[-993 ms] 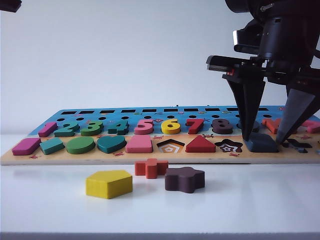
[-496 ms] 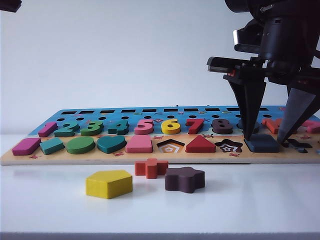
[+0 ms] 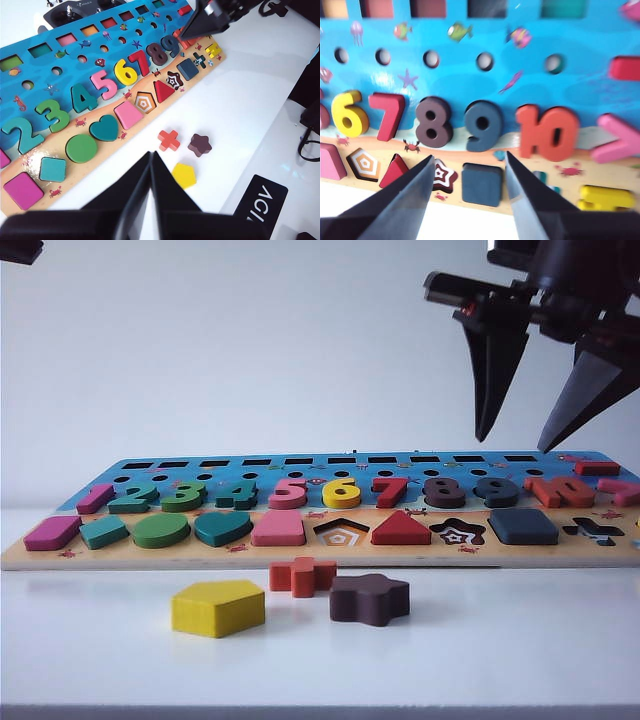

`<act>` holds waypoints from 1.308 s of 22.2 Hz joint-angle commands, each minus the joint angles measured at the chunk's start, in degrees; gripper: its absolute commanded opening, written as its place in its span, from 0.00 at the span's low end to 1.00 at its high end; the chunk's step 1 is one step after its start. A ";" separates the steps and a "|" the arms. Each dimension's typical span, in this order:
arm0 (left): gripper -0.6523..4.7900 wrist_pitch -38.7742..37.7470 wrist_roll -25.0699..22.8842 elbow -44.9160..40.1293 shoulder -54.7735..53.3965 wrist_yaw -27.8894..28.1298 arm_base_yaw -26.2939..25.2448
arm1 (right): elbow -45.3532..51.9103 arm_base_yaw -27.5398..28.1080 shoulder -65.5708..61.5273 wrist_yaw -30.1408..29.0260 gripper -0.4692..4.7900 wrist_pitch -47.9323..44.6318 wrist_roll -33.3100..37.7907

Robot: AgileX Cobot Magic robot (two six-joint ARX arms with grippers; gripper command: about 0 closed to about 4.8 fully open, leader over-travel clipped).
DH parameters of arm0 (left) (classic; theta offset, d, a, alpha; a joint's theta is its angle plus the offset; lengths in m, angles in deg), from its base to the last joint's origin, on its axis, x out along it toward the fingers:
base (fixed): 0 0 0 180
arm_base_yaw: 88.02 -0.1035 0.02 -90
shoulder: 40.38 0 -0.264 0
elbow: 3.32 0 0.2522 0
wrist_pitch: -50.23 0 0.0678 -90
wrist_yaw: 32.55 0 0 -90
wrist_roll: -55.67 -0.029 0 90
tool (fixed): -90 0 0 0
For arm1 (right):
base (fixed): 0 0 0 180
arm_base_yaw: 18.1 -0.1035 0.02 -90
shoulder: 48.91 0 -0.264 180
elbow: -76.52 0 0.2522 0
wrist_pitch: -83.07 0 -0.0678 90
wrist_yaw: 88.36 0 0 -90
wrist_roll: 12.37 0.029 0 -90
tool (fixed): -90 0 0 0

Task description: Insert the cube into the slot.

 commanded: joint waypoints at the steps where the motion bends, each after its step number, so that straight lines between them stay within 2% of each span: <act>1: 0.13 0.70 -0.09 0.28 -0.09 -0.28 0.07 | -0.04 0.33 5.11 -0.09 0.59 -0.33 -6.47; 4: 0.13 0.70 -0.09 0.28 -0.09 -0.28 0.07 | 0.68 2.80 10.01 -3.93 0.59 -2.75 -11.72; 6: 0.13 0.70 -0.09 0.28 -0.09 -0.28 0.07 | 3.96 5.99 14.84 -10.51 0.59 -8.35 -13.35; 9: 0.13 0.70 -0.09 0.28 -0.09 -0.28 0.07 | 12.41 13.18 22.93 -21.24 0.58 -15.65 -13.35; 15: 0.13 1.16 -0.09 0.28 -0.04 -0.28 0.07 | 24.70 26.01 38.58 -32.02 0.58 -21.79 -18.23; 18: 0.13 1.49 -0.11 0.28 -0.02 -0.26 0.04 | 31.10 28.52 49.68 -32.44 0.58 -26.69 -19.82; 22: 0.13 2.86 -0.11 0.28 0.15 -0.26 0.04 | 35.17 31.15 57.86 -31.54 0.58 -26.53 -19.74; 24: 0.13 4.68 -0.15 0.28 0.70 -0.28 -0.44 | 37.11 32.61 62.71 -28.33 0.58 -24.55 -18.67; 26: 0.13 5.70 -0.13 0.28 1.03 -0.26 -1.70 | 37.62 32.79 64.57 -26.95 0.58 -23.98 -18.62; 29: 0.13 9.25 -0.13 0.26 1.79 -0.28 -6.21 | 39.60 32.74 67.54 -23.19 0.58 -23.63 -17.11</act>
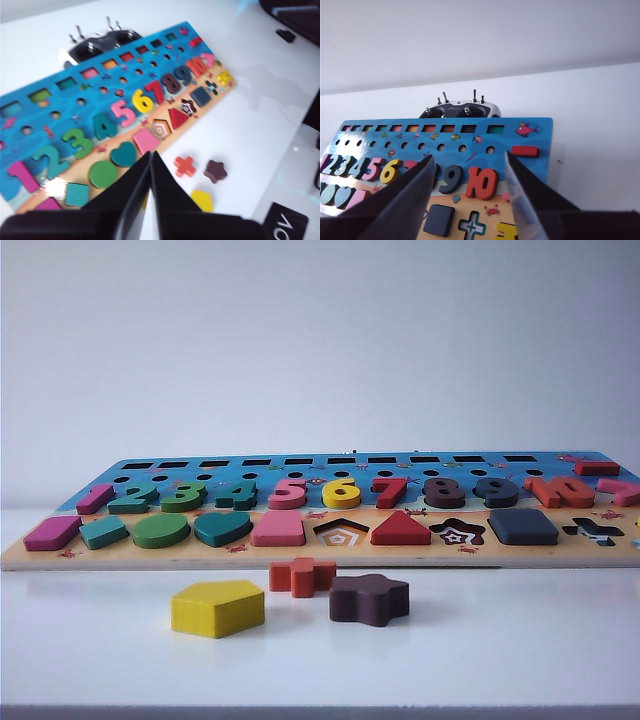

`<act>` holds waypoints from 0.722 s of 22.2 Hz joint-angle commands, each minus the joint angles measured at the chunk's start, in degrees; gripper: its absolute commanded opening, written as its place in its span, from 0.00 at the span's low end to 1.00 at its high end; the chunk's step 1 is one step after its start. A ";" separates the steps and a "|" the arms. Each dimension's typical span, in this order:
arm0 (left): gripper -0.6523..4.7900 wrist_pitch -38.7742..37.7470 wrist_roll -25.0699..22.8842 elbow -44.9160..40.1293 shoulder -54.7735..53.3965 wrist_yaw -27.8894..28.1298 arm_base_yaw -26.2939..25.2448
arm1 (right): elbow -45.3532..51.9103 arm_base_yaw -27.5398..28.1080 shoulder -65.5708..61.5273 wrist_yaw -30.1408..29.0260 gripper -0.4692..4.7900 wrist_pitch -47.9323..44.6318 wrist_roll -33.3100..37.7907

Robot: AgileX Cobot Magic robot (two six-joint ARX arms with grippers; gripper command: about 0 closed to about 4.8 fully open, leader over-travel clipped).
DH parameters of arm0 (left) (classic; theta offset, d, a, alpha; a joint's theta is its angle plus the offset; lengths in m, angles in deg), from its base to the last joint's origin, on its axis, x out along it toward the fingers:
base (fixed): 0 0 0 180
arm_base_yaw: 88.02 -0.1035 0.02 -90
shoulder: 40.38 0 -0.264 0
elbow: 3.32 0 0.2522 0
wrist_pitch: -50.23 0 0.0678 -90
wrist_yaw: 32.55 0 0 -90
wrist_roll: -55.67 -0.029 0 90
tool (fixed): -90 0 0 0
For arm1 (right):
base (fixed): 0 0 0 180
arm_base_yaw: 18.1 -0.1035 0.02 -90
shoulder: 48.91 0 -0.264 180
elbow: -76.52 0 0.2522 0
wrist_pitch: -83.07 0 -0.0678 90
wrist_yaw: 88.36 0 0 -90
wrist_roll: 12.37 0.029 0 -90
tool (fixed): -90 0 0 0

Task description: Insert the cube into the slot.

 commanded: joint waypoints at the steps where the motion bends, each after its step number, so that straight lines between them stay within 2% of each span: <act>1: 0.13 4.66 -0.13 0.28 0.83 -0.11 -3.76 | 1.99 0.04 2.08 3.45 0.58 0.17 1.99; 4: 0.13 8.15 -0.28 0.20 2.75 0.66 -8.87 | 4.55 0.02 4.70 6.84 0.58 0.26 4.46; 8: 0.13 12.07 -0.31 -0.57 5.88 4.61 -13.11 | 6.36 0.02 7.26 7.04 0.58 0.24 5.46; 10: 0.13 17.07 -0.31 -3.08 8.46 9.84 -15.04 | 7.82 0.02 7.48 7.06 0.58 0.02 5.46; 16: 0.13 24.74 -0.31 -13.16 14.99 24.46 -19.47 | 11.93 0.02 7.48 8.13 0.58 -2.56 5.42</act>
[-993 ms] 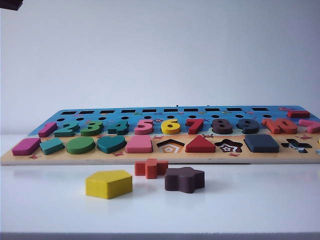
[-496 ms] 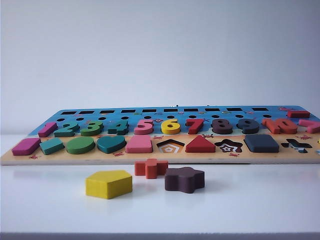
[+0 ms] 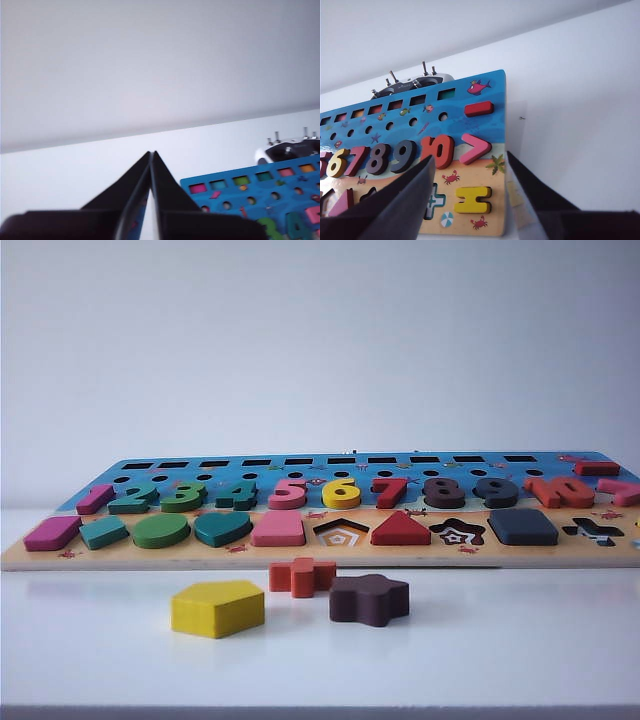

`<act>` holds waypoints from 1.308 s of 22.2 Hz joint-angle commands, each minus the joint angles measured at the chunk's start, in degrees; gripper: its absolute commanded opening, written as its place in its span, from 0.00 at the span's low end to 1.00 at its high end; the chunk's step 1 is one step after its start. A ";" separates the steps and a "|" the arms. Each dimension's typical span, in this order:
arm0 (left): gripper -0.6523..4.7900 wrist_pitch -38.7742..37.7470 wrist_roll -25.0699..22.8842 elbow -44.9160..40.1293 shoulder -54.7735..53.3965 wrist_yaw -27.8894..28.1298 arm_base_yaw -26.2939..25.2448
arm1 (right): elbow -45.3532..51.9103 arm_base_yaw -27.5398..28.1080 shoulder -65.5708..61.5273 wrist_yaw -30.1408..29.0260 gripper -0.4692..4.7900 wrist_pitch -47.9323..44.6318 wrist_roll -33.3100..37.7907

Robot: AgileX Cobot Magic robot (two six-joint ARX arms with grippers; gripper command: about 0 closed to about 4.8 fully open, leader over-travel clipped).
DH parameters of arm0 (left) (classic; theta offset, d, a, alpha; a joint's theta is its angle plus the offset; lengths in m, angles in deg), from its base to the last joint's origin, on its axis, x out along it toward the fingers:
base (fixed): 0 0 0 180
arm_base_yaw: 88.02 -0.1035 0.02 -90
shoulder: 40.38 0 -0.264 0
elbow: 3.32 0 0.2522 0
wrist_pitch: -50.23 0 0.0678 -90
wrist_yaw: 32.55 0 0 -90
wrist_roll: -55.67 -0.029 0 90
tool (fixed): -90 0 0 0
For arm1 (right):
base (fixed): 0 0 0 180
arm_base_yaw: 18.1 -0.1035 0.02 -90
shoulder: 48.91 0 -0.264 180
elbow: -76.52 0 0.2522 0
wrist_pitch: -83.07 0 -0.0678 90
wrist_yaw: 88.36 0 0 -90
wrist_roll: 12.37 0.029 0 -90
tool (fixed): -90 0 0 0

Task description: Insert the cube into the slot.

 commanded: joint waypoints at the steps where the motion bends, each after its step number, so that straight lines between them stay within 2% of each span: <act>1: 0.13 3.56 -0.28 -4.48 2.12 5.97 -1.20 | 1.18 0.02 0.15 0.59 0.58 -2.80 0.00; 6: 0.13 6.91 -0.61 -16.57 8.37 12.63 -4.28 | 4.02 0.02 0.15 1.99 0.58 -4.24 -0.07; 9: 0.13 6.95 -2.56 -20.52 10.62 13.16 -5.57 | 5.05 0.02 0.15 2.89 0.58 -5.35 -1.60; 11: 0.13 7.02 -3.41 -21.81 11.19 13.16 -6.08 | 5.73 0.02 0.15 3.43 0.54 -5.68 -1.77; 13: 0.13 7.02 -3.74 -22.93 11.63 13.14 -6.32 | 6.29 0.02 0.15 4.02 0.47 -5.68 -1.79; 15: 0.13 7.17 -3.69 -23.91 11.85 13.11 -6.40 | 6.80 0.04 0.15 4.07 0.34 -5.84 -3.56; 21: 0.13 6.32 -3.63 -25.55 12.50 13.07 -6.38 | 7.15 0.04 0.15 5.70 0.08 -6.38 -8.94; 26: 0.13 6.25 -3.50 -25.53 12.92 12.90 -6.38 | 7.58 0.04 0.17 11.34 0.07 -8.66 -9.27; 29: 0.13 6.27 -3.50 -25.53 12.92 12.90 -6.36 | 8.44 0.04 0.17 11.67 0.07 -10.01 -9.25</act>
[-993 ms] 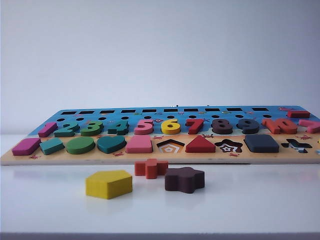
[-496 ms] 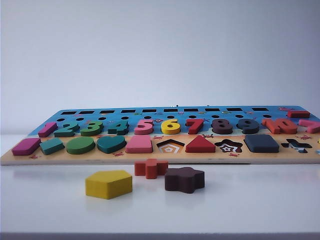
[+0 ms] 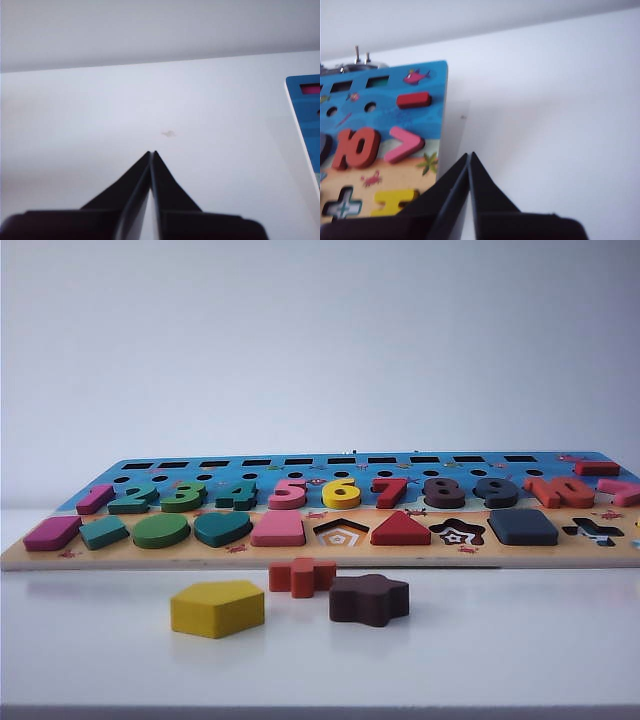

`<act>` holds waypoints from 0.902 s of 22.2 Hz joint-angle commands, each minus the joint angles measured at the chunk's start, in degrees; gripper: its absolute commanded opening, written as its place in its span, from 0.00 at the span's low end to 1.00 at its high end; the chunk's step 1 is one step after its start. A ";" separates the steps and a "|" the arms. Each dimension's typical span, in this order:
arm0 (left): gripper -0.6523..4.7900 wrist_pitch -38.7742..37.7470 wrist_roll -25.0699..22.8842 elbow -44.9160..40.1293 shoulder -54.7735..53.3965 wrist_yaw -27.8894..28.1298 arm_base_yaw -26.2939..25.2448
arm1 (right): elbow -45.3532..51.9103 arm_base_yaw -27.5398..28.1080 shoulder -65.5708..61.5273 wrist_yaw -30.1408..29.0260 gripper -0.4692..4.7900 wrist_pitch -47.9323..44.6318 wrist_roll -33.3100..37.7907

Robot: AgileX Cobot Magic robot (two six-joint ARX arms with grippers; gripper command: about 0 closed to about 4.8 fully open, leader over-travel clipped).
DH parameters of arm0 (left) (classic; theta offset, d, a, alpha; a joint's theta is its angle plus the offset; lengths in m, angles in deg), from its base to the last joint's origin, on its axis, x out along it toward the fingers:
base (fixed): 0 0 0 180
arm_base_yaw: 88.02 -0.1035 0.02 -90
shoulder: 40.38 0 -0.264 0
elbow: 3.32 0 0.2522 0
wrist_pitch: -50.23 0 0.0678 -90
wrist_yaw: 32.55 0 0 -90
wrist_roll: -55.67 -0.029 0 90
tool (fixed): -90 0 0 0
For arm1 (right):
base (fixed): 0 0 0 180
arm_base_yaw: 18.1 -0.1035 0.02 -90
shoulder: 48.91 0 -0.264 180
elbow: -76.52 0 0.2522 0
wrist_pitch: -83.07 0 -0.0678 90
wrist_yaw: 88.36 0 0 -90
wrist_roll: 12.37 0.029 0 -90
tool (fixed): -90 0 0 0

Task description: Insert the cube into the slot.

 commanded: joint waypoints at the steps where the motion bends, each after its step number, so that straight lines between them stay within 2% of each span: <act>1: 0.13 0.61 -0.04 -0.04 0.02 -0.07 0.00 | 0.55 0.04 0.15 0.94 0.07 -1.60 -0.22; 20: 0.13 0.57 0.39 -0.04 0.02 -0.07 0.00 | 0.55 0.04 0.15 1.20 0.08 -1.64 -0.22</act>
